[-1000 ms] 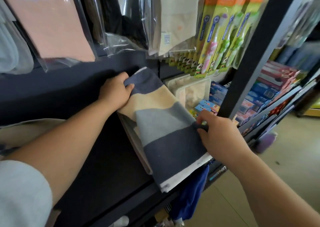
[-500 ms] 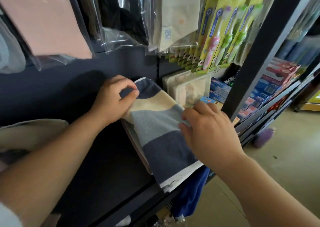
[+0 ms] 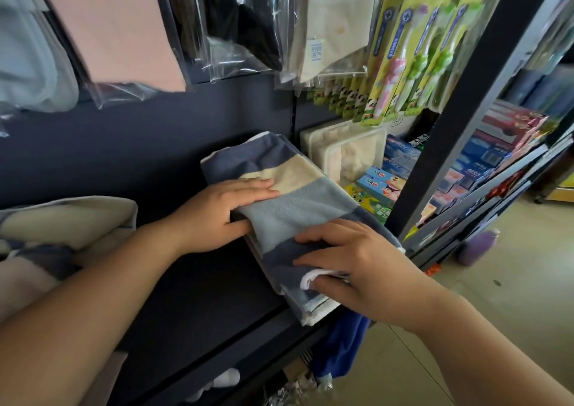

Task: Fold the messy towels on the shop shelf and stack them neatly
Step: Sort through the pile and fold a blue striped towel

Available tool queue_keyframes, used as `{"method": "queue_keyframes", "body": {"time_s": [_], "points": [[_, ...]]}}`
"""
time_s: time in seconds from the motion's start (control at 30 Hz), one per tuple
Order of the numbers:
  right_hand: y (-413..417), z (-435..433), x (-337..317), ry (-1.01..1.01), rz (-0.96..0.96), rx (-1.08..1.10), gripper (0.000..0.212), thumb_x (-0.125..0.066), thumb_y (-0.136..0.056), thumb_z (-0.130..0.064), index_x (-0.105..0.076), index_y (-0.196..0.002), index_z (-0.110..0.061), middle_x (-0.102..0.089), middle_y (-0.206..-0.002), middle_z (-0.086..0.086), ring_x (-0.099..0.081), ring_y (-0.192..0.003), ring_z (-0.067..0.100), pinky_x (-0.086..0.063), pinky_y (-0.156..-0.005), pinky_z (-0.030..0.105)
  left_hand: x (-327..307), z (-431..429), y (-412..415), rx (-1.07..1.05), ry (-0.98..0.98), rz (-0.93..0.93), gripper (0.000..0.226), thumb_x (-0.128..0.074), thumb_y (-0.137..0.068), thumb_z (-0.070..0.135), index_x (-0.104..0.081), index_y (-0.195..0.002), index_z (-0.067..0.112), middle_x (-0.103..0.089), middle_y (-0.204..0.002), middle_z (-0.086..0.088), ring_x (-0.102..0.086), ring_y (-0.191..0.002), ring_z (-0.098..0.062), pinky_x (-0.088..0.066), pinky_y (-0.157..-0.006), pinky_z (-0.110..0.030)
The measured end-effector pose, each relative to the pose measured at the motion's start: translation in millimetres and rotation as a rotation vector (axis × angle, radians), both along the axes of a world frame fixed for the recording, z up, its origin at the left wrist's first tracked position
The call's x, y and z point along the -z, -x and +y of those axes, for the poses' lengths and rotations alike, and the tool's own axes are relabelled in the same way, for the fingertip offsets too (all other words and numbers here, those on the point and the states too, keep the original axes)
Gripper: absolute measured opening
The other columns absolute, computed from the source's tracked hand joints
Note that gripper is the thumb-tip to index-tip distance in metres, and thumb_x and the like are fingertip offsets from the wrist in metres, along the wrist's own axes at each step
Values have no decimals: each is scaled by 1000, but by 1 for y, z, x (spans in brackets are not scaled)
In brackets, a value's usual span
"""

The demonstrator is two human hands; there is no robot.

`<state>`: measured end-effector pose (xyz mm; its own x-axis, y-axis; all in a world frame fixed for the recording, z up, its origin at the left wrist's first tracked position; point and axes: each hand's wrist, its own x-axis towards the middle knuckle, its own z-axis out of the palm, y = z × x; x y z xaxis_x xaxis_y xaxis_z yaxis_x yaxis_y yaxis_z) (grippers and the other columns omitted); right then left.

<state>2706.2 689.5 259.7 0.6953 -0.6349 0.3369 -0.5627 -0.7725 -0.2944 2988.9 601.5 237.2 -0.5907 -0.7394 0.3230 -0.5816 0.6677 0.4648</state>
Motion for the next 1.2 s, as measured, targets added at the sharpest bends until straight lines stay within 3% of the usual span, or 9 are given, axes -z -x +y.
{"method": "queue_keyframes", "body": {"time_s": [0.17,0.33,0.47,0.57,0.7,0.77,0.9,1.07,1.2], "points": [[17,2,-14,-174,-232,16,32,-50,-104,-31,-77,-110,-15,-67,-126,-3,-60,-121,7,-49,-100,32,-7,-3,-1,2,-86,-139,50,-46,-93,56,-40,-143,57,-38,-156,20,-26,-147,2,-26,-121,-53],[32,6,-15,-267,-272,18,35,-48,-105,-32,-77,-104,-13,-69,-126,-5,-60,-123,7,-49,-100,26,-14,-2,-1,16,-159,-525,78,-23,-71,97,-14,-144,71,1,-162,33,9,-148,10,1,-120,-53],[29,11,0,-363,-83,-3,42,-50,-101,-47,-79,-101,-18,-67,-130,-10,-51,-130,-3,-39,-106,18,-12,1,-1,28,-247,-432,68,-5,-79,91,-20,-142,71,4,-162,32,13,-149,7,7,-120,-58],[31,12,-15,-574,-81,47,41,-65,-88,-58,-76,-115,-29,-67,-127,-19,-54,-126,-6,-43,-103,17,-18,2,11,-64,-268,-409,56,-14,-81,87,-25,-134,75,-4,-162,32,8,-149,6,6,-120,-60],[23,-1,-18,-233,-182,295,39,-55,-93,-55,-75,-109,-26,-73,-99,-12,-68,-93,7,-56,-83,34,-17,5,36,-117,-213,-498,93,-23,-62,100,-11,-147,65,2,-165,25,12,-152,-2,9,-120,-61],[16,-8,-13,-59,-52,464,47,-49,-92,-58,-70,-119,-26,-68,-116,-5,-62,-109,17,-51,-96,41,-15,6,49,-139,-180,-537,103,-14,-56,104,-7,-150,62,6,-165,23,14,-152,-8,10,-118,-64],[3,-14,5,-180,284,634,72,-20,-90,-76,-39,-149,-40,-34,-158,3,-35,-141,32,-35,-115,48,-15,-1,65,-168,-209,-556,99,-13,-58,101,-9,-149,62,8,-165,24,14,-153,-10,8,-117,-67],[9,-19,12,10,236,825,33,-43,-103,-35,-68,-119,-22,-56,-112,9,-49,-103,33,-46,-85,42,-18,-23,62,-157,-219,-538,99,-11,-59,103,-11,-149,62,2,-165,24,6,-154,-10,6,-119,-64],[15,-24,4,-40,307,772,29,-49,-99,-15,-65,-122,-23,-55,-107,6,-54,-100,31,-52,-85,42,-20,-47,59,-312,-229,-567,105,-15,-58,100,-11,-153,56,3,-167,15,6,-155,-18,6,-117,-67]]}}
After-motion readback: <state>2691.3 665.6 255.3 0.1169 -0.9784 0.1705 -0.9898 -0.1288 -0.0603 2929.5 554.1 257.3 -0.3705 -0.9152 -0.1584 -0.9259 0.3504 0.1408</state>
